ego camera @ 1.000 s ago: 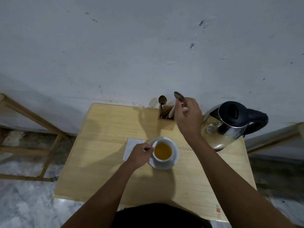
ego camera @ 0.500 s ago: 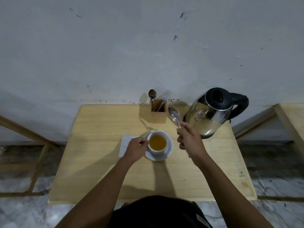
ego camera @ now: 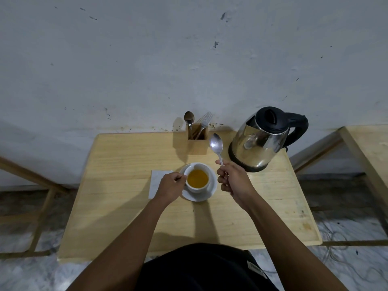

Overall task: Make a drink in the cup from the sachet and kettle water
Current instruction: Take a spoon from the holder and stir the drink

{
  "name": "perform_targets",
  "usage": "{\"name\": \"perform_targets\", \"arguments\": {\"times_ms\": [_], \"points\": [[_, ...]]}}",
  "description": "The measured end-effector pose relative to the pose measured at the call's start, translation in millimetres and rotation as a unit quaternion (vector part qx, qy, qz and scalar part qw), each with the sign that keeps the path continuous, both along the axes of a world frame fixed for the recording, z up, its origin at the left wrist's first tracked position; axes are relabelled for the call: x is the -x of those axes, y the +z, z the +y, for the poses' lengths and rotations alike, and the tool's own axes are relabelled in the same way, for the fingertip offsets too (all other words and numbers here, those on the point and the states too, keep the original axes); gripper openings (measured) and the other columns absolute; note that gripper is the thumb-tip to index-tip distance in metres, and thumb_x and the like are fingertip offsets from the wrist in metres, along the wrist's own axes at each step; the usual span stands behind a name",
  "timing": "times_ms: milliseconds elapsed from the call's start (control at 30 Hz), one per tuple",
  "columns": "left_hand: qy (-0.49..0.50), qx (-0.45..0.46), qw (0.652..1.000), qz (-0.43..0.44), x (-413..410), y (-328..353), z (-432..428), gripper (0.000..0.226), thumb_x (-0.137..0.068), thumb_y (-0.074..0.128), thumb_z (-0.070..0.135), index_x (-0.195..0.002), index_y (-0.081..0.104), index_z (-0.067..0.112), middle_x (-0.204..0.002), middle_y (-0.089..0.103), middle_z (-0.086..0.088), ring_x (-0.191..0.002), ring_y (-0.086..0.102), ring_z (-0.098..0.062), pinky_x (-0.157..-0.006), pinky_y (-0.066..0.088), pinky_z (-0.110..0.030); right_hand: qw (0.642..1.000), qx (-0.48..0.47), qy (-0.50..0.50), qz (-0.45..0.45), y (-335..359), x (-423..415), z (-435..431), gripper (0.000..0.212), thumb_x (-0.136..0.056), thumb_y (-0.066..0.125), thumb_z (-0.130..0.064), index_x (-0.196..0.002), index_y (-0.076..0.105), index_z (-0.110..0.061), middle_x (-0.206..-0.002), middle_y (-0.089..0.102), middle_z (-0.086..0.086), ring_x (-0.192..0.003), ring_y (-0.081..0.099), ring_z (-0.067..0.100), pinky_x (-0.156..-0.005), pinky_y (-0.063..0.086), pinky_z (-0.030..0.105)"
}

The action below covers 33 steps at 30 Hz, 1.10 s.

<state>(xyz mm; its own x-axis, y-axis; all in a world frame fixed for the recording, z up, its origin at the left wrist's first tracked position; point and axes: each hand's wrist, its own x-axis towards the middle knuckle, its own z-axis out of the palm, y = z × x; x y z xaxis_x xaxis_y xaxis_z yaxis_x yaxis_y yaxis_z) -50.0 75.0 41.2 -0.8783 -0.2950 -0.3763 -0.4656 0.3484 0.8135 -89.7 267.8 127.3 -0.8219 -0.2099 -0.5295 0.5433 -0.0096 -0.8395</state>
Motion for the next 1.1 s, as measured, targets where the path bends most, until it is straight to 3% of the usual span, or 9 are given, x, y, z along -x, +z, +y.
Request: {"name": "perform_targets", "arguments": {"times_ms": [100,200,333,467,567,667,733,1000,1100], "points": [[-0.003,-0.001,1.0,0.0,0,0,0,0.016,-0.093,0.055,0.024,-0.088,0.066,0.013,-0.074,0.065,-0.003,-0.055,0.06,-0.014,-0.045,0.043,-0.01,0.993,-0.073,0.052,0.073,1,-3,6,0.025,-0.103,0.043,-0.026,-0.12,0.061,-0.029,-0.07,0.048,-0.005,-0.05,0.038,0.006,-0.045,0.029,0.019],[-0.003,0.005,1.0,0.002,1,-1,-1,0.015,-0.093,0.055,0.025,-0.088,0.065,0.014,-0.077,0.066,-0.004,-0.056,0.061,-0.014,-0.047,0.044,-0.013,0.964,-0.189,0.102,0.156,-3,-5,15,0.026,-0.103,0.043,-0.024,-0.123,0.058,-0.028,-0.072,0.052,-0.011,-0.053,0.046,0.0,-0.05,0.036,0.012],[-0.007,0.002,1.0,0.0,1,-2,-1,0.017,-0.092,0.055,0.026,-0.086,0.065,0.014,-0.076,0.066,-0.006,-0.054,0.061,-0.016,-0.053,0.046,-0.021,0.938,-0.269,0.156,0.155,-8,-8,30,0.017,-0.099,0.041,-0.017,-0.105,0.056,-0.02,-0.073,0.057,0.0,-0.059,0.044,0.012,-0.057,0.036,0.03],[-0.007,0.003,1.0,-0.001,0,-1,0,0.018,-0.094,0.053,0.027,-0.092,0.065,0.014,-0.076,0.066,-0.003,-0.056,0.061,-0.015,-0.054,0.044,-0.02,0.893,-0.328,0.203,0.233,-12,-8,47,0.01,-0.101,0.046,-0.027,-0.101,0.055,-0.03,-0.062,0.056,-0.004,-0.049,0.042,0.007,-0.053,0.037,0.029],[-0.005,-0.016,1.0,-0.002,-3,-4,-1,0.019,-0.096,0.046,0.023,-0.096,0.063,0.014,-0.079,0.065,-0.005,-0.06,0.061,-0.016,-0.059,0.048,-0.024,0.827,-0.432,0.218,0.286,-9,-7,53,0.02,-0.099,0.048,-0.036,-0.113,0.062,-0.037,-0.061,0.056,-0.012,-0.057,0.052,0.006,-0.053,0.038,0.028],[-0.007,-0.037,0.999,0.008,-7,-8,-2,0.022,-0.097,0.045,0.018,-0.109,0.063,0.016,-0.085,0.064,0.0,-0.066,0.061,-0.016,-0.069,0.053,-0.033,0.758,-0.511,0.259,0.313,-1,-7,50,0.025,-0.098,0.046,-0.038,-0.118,0.061,-0.037,-0.079,0.068,-0.011,-0.077,0.064,0.016,-0.063,0.048,0.03],[-0.018,-0.015,0.999,0.024,-8,-10,-1,0.025,-0.096,0.046,0.017,-0.114,0.064,0.016,-0.092,0.063,0.001,-0.073,0.062,-0.016,-0.071,0.053,-0.031,0.732,-0.527,0.278,0.332,1,-3,43,0.024,-0.097,0.046,-0.036,-0.117,0.059,-0.033,-0.091,0.073,-0.006,-0.083,0.067,0.02,-0.067,0.051,0.032],[-0.04,0.023,0.998,0.049,-10,-14,-2,0.024,-0.095,0.049,0.017,-0.112,0.067,0.016,-0.098,0.061,-0.001,-0.079,0.063,-0.02,-0.07,0.045,-0.023,0.57,-0.586,0.411,0.403,10,17,6,0.028,-0.097,0.041,-0.031,-0.105,0.068,-0.028,-0.094,0.071,-0.002,-0.08,0.065,0.022,-0.058,0.037,0.028],[-0.047,0.031,0.997,0.048,-8,-14,-3,0.024,-0.095,0.049,0.017,-0.11,0.068,0.015,-0.095,0.06,0.001,-0.08,0.061,-0.018,-0.071,0.044,-0.021,0.52,-0.591,0.463,0.408,9,22,-14,0.025,-0.097,0.044,-0.026,-0.096,0.068,-0.021,-0.09,0.07,0.001,-0.069,0.057,0.022,-0.051,0.034,0.027]]}}
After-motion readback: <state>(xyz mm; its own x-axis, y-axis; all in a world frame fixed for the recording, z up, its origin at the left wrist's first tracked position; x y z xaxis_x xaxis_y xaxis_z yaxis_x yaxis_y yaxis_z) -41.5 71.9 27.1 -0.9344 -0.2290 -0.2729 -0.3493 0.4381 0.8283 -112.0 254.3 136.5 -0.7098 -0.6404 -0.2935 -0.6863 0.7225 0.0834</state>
